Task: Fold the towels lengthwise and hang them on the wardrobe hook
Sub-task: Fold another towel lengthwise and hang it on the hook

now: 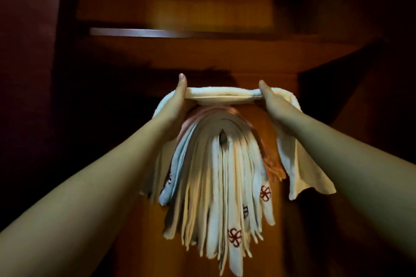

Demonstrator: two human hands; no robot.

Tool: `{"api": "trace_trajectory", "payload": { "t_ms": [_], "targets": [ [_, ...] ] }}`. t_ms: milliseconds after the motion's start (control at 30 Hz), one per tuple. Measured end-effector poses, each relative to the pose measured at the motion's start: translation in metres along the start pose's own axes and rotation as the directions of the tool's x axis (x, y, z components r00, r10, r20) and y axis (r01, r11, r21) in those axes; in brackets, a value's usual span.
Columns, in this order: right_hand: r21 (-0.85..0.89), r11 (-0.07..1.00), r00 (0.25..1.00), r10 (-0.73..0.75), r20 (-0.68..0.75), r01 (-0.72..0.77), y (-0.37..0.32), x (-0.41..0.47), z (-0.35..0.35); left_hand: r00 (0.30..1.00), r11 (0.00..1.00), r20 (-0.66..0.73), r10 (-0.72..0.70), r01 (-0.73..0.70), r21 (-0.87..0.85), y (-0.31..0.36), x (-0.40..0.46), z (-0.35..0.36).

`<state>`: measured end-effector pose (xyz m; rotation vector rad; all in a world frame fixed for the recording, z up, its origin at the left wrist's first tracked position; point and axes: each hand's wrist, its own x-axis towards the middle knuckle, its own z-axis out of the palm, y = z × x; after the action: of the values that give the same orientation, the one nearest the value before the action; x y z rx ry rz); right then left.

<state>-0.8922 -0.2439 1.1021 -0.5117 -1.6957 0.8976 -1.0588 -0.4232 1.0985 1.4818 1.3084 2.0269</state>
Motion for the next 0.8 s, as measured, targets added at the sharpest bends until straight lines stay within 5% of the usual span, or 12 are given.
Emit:
{"api": "trace_trajectory", "payload": {
  "t_ms": [367,800],
  "targets": [
    [0.002,0.984,0.962,0.174,0.212,-0.178,0.031,0.030,0.027,0.993,0.990,0.009,-0.120,0.119,0.081,-0.044,0.047,-0.021],
    [0.081,0.965,0.952,0.227,0.203,-0.248,0.065,0.029,0.039,0.985,0.994,-0.132,-0.109,0.111,0.009,-0.077,0.031,-0.022]
  ]
}}
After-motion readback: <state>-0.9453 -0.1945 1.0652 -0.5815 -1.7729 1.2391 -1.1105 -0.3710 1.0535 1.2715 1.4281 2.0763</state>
